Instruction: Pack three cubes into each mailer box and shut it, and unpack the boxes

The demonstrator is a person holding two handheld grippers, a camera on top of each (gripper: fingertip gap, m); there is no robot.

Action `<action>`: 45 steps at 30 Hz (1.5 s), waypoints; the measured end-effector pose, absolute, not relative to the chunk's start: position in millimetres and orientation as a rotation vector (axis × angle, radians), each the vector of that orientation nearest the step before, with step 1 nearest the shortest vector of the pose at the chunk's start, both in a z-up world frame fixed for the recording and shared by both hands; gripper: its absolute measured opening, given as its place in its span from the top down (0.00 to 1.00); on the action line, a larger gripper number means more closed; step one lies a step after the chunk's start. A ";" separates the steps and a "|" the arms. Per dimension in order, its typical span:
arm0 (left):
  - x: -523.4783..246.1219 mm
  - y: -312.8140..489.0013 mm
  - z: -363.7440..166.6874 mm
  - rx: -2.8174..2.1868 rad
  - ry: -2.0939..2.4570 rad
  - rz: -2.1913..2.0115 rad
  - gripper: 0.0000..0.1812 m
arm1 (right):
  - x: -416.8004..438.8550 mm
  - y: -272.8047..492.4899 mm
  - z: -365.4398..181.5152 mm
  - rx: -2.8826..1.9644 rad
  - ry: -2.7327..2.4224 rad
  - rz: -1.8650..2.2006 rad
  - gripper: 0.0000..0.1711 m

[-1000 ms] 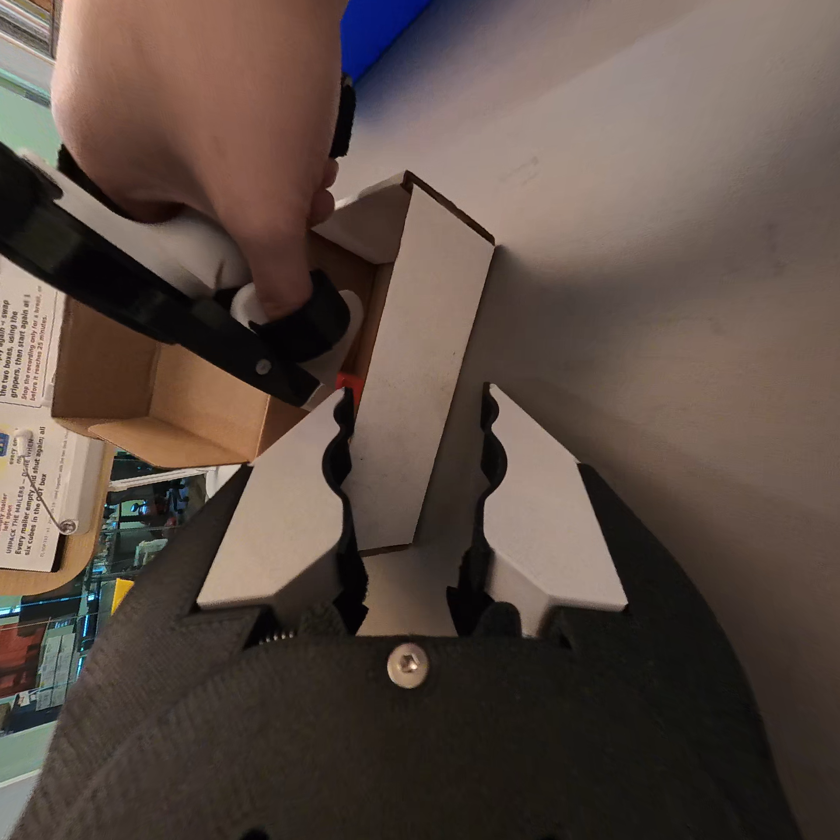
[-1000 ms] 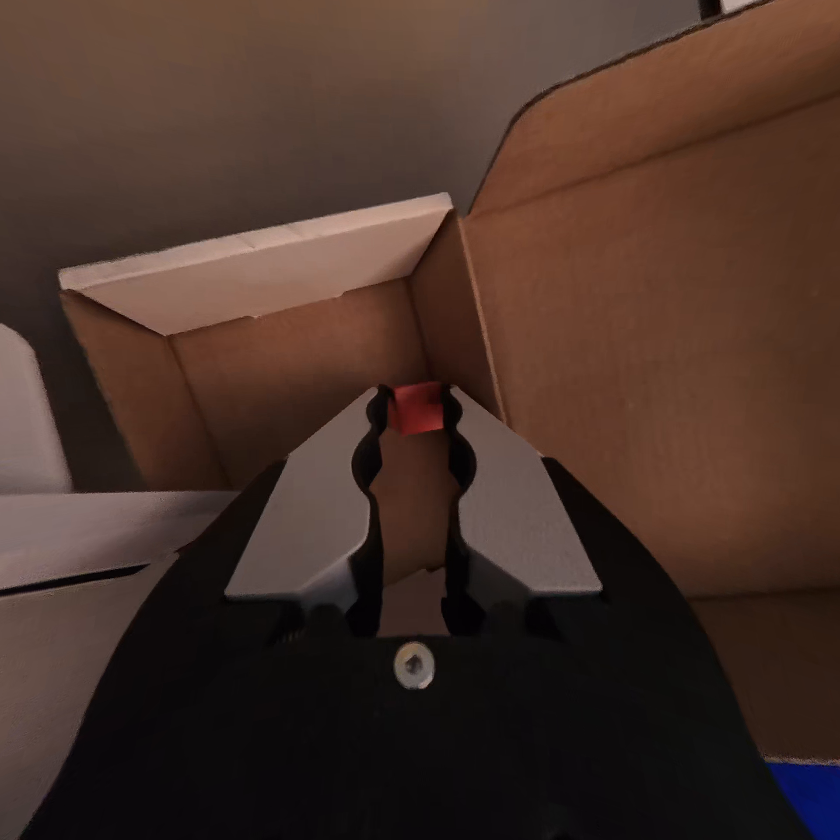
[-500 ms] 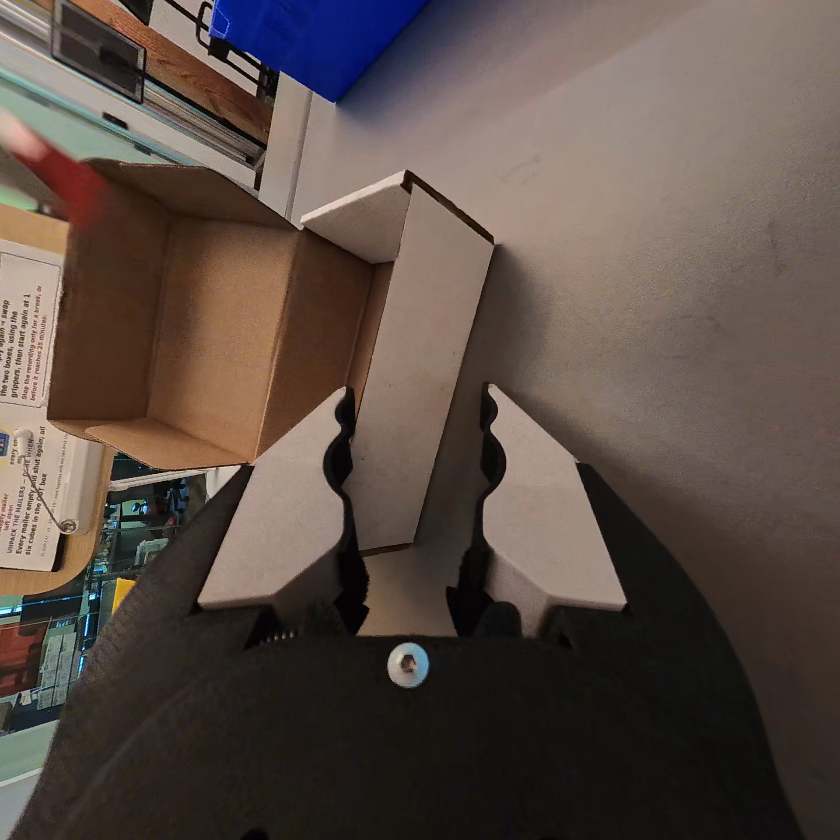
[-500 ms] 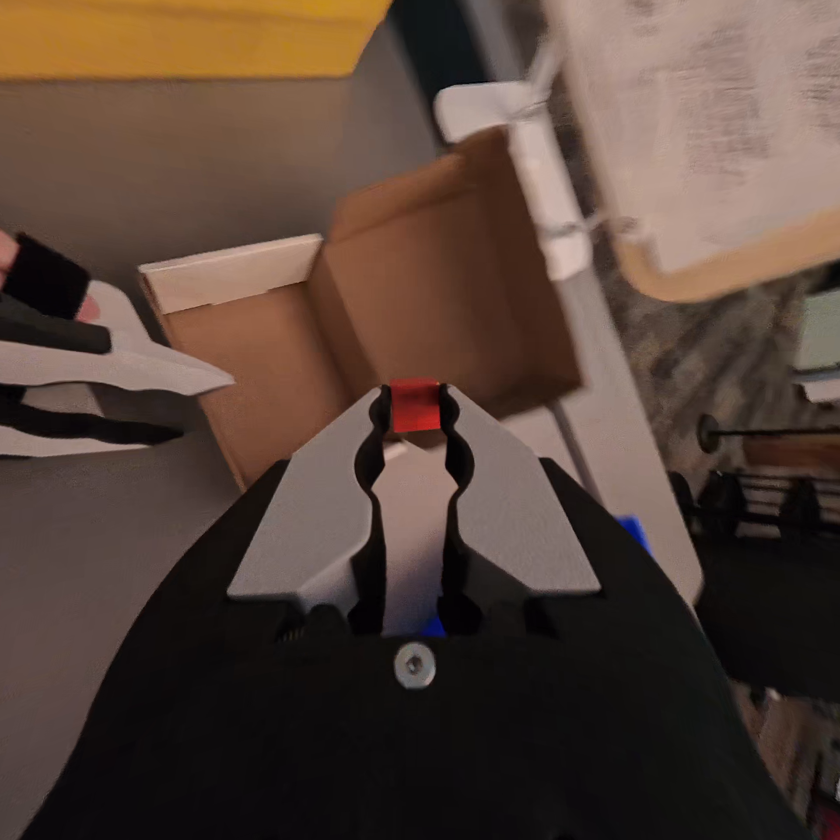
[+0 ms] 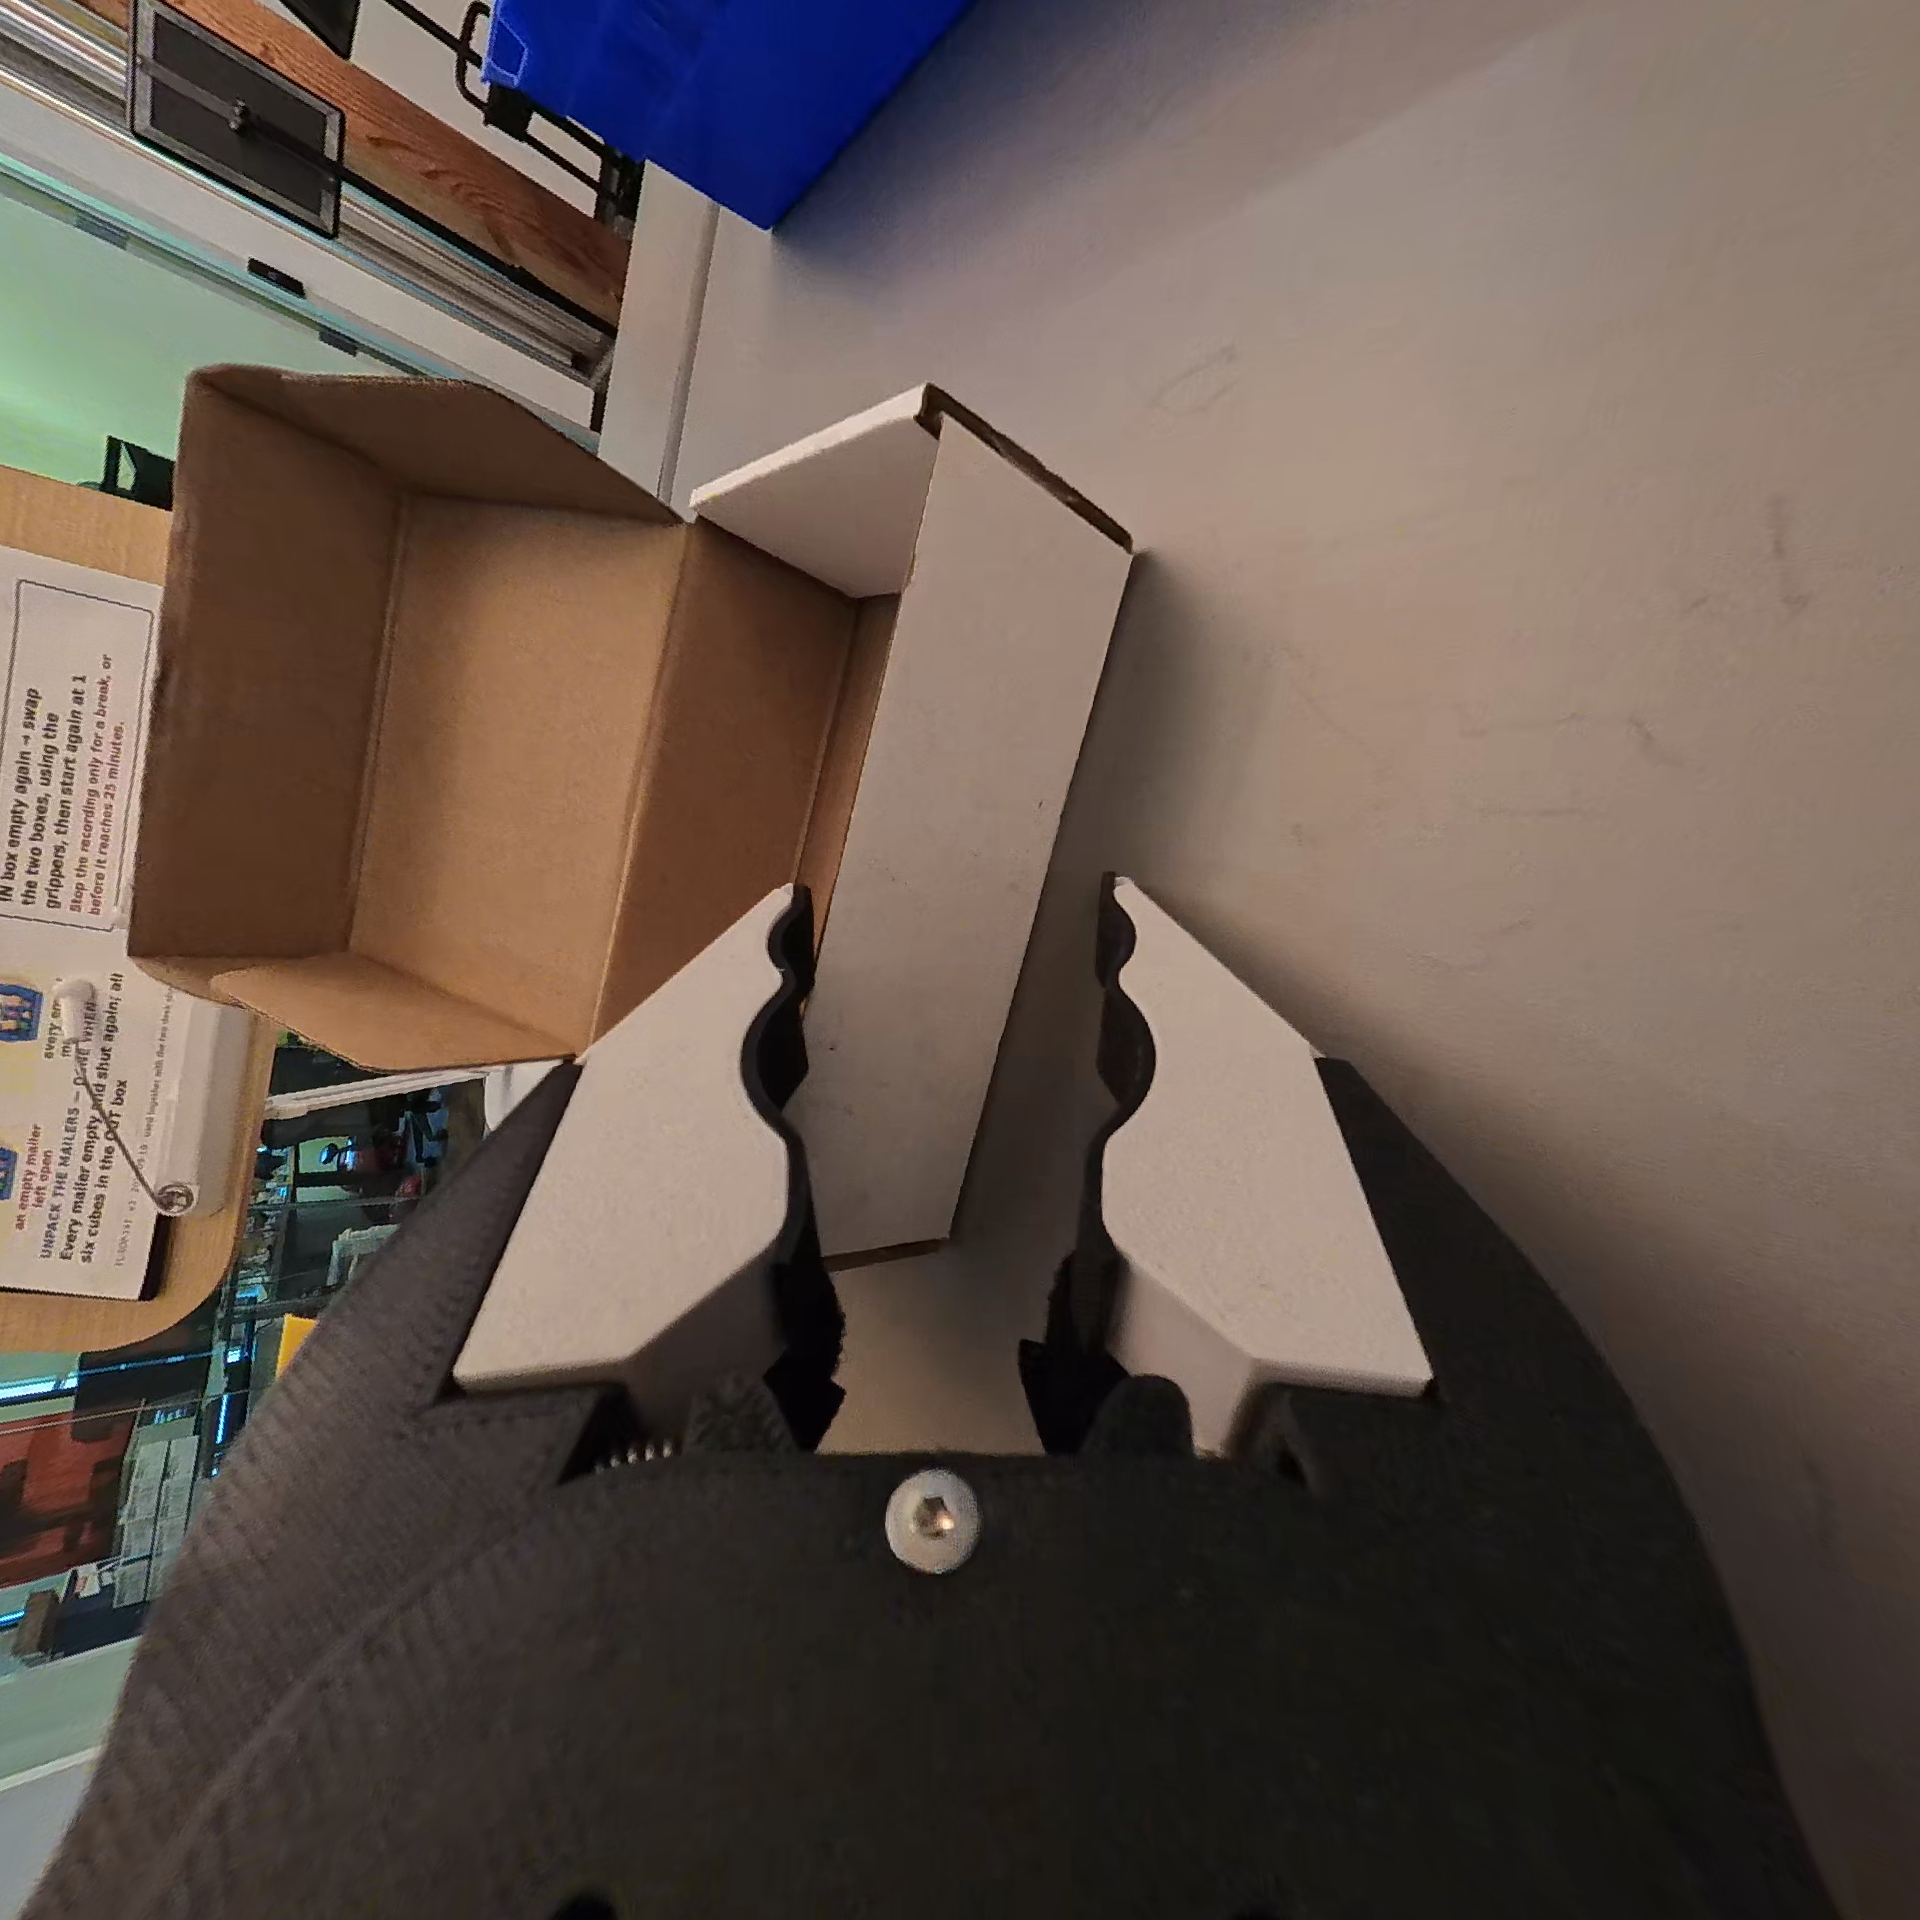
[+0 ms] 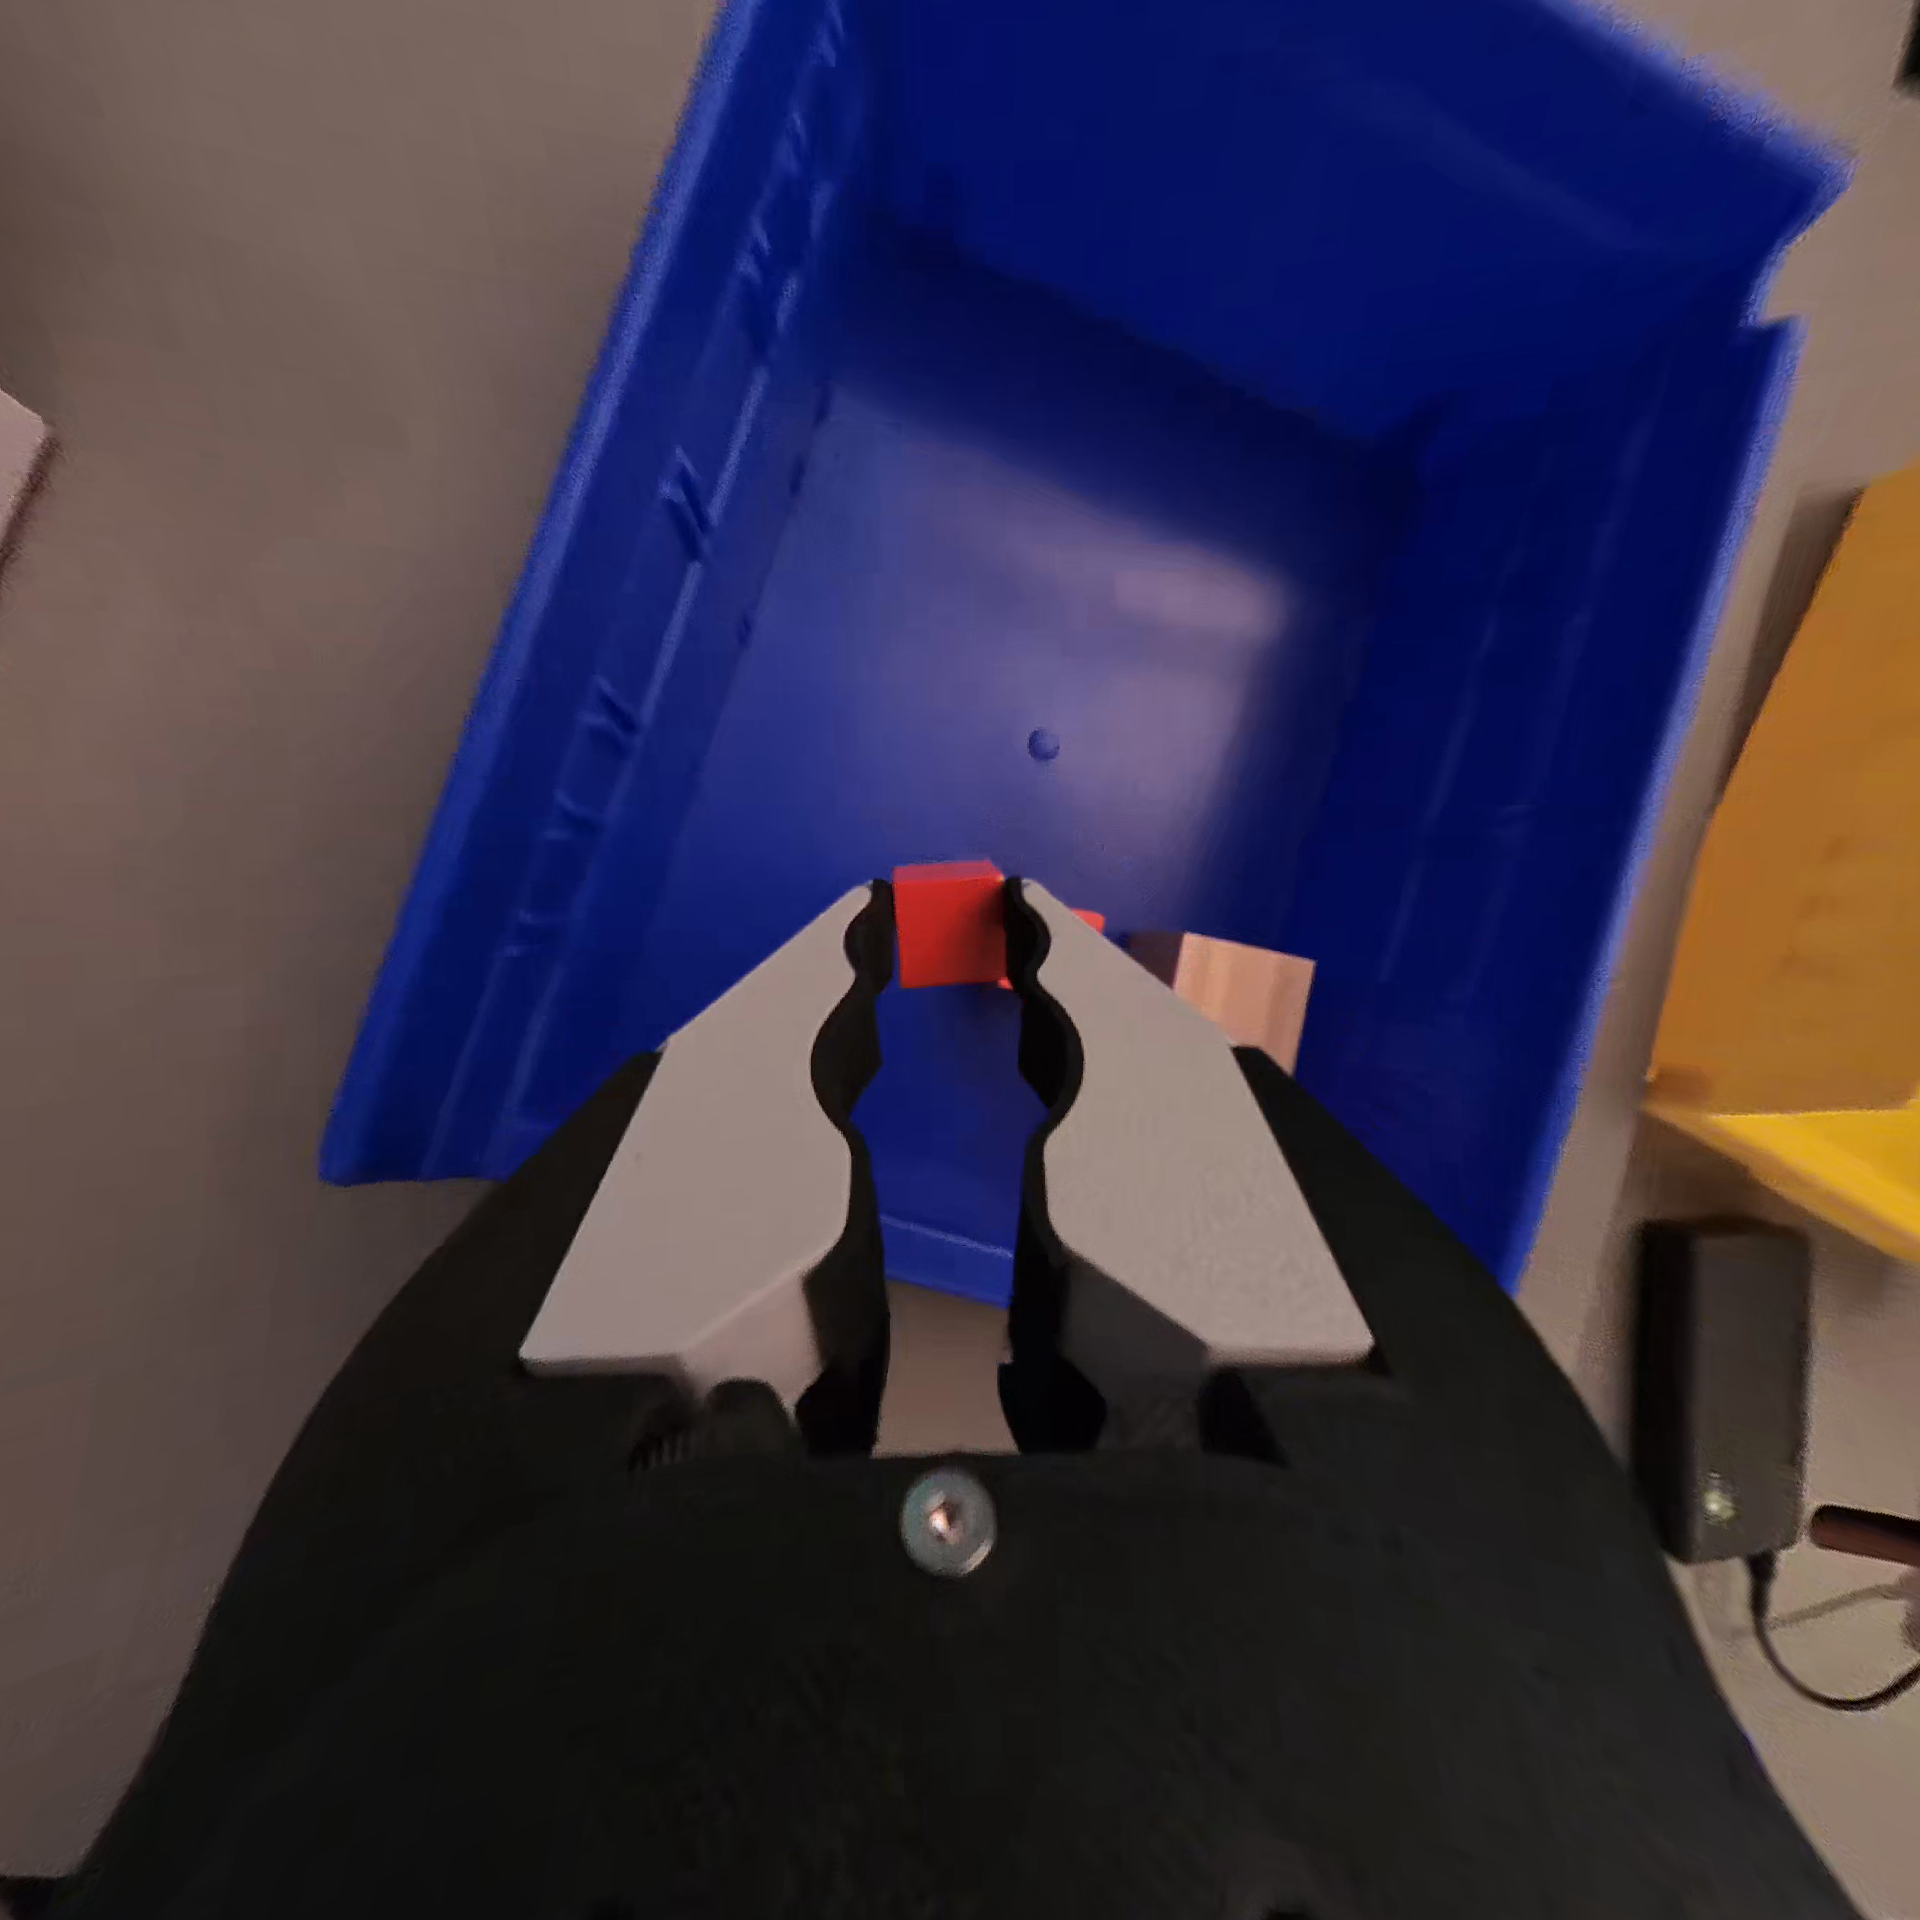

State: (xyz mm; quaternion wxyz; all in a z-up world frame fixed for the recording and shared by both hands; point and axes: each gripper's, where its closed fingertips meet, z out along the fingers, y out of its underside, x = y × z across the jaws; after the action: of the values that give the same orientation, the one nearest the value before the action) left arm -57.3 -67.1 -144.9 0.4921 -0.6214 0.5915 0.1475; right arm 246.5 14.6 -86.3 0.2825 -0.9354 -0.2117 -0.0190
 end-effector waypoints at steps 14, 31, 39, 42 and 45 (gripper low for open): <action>-57.7 -67.2 -144.5 -1.513 1.430 0.348 0.70 | 256.5 15.4 -154.4 -2.660 -0.587 -0.231 0.88; -46.1 -83.6 -62.2 -1.572 1.099 -0.277 0.60 | 134.6 -1.3 -19.4 -1.875 -0.761 0.081 0.66; -108.0 -6.0 9.9 -1.803 0.708 -0.397 0.53 | 52.6 38.4 2.1 -1.821 -0.914 0.306 0.59; -120.0 30.7 29.3 -1.862 0.553 -0.494 0.49 | 28.8 62.4 8.1 -1.889 -0.885 0.453 0.55; -128.3 60.1 31.6 -1.879 0.418 -0.577 0.49 | 13.0 81.9 9.1 -1.915 -0.829 0.546 0.55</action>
State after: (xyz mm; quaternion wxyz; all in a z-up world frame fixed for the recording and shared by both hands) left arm -128.3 60.1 31.6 0.5363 -0.7891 0.1757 -0.2426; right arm 13.0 81.9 9.1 0.4727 -0.7823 -0.3387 0.2232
